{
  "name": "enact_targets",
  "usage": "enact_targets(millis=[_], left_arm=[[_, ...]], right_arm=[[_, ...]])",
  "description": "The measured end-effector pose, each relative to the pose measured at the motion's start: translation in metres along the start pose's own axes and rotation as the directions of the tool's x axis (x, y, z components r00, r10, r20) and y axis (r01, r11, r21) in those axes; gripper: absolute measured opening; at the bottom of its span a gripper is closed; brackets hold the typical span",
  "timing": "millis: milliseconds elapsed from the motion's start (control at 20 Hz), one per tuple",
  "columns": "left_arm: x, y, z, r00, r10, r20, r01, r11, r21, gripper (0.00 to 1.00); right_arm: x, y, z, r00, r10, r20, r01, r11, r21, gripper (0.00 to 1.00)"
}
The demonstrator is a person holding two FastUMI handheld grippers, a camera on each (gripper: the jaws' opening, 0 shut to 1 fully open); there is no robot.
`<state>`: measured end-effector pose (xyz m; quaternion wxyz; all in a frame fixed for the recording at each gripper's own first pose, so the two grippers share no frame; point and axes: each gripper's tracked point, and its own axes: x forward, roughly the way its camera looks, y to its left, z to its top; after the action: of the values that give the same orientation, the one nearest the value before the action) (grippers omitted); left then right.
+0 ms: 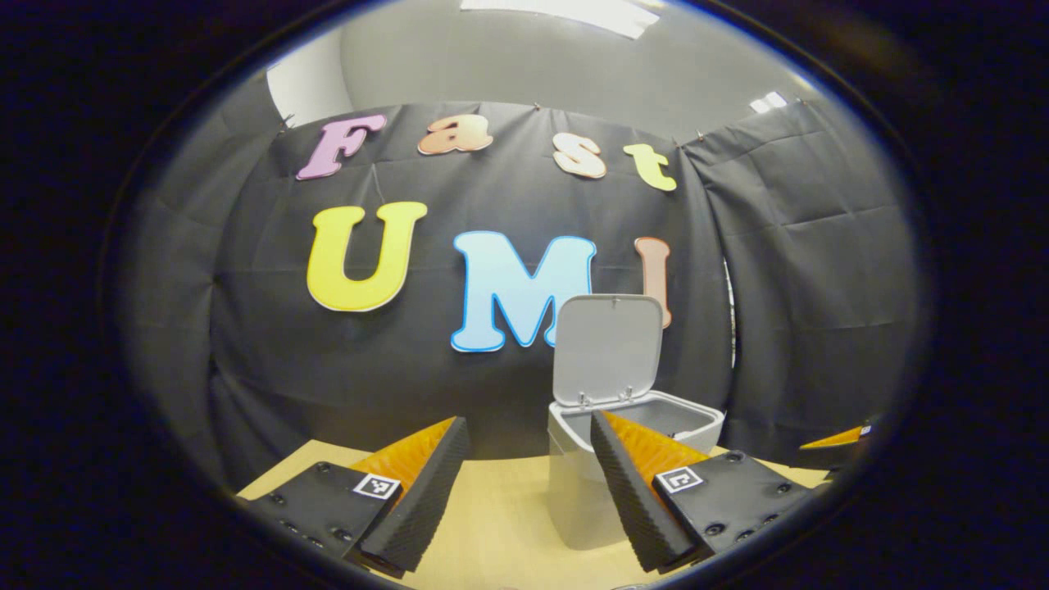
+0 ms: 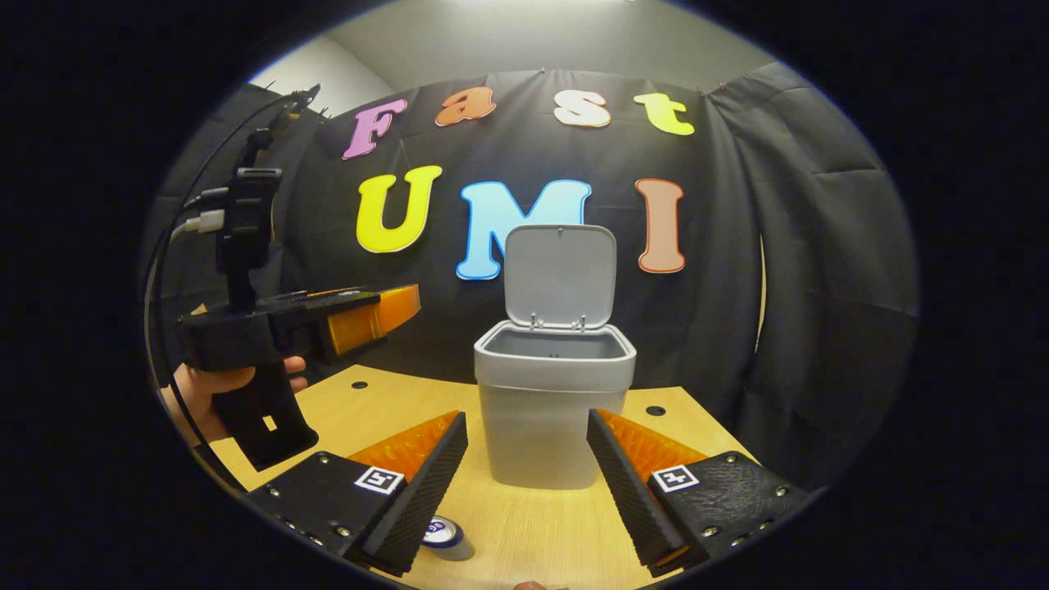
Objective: Press the lid of the desktop garbage bin to open it, pick up the crumpled paper on the desktop and throw it into the bin, then pick up the pop can on the desktop and drop it into the bin, and finally close the garbage bin lid.
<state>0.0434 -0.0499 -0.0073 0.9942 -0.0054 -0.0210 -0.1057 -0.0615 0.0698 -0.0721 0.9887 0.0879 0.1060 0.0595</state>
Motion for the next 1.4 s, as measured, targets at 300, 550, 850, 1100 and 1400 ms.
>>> enact_targets(millis=[300,550,850,1100,1400], left_arm=[[-0.041,0.032,-0.012,0.999,0.031,-0.019,-0.031,0.999,-0.03,0.94],[-0.067,0.055,-0.012,0.998,0.064,-0.008,-0.063,0.998,0.009,1.0],[-0.077,0.071,-0.02,0.996,0.088,-0.016,-0.088,0.996,0.002,1.0],[-0.08,0.074,-0.028,0.995,0.097,-0.035,-0.097,0.995,0.002,1.0],[-0.078,0.073,-0.031,0.993,0.109,-0.039,-0.109,0.994,0.001,1.0]], right_arm=[[0.003,0.051,-0.054,0.983,0.113,-0.147,-0.118,0.993,-0.023,0.94],[0.004,0.073,-0.091,0.953,0.157,-0.26,-0.168,0.985,-0.024,0.95],[0.007,0.083,-0.129,0.904,0.179,-0.389,-0.197,0.98,-0.007,0.95],[0.009,0.081,-0.157,0.862,0.172,-0.478,-0.188,0.982,0.015,0.95],[0.009,0.081,-0.181,0.818,0.181,-0.545,-0.184,0.982,0.05,0.95]])
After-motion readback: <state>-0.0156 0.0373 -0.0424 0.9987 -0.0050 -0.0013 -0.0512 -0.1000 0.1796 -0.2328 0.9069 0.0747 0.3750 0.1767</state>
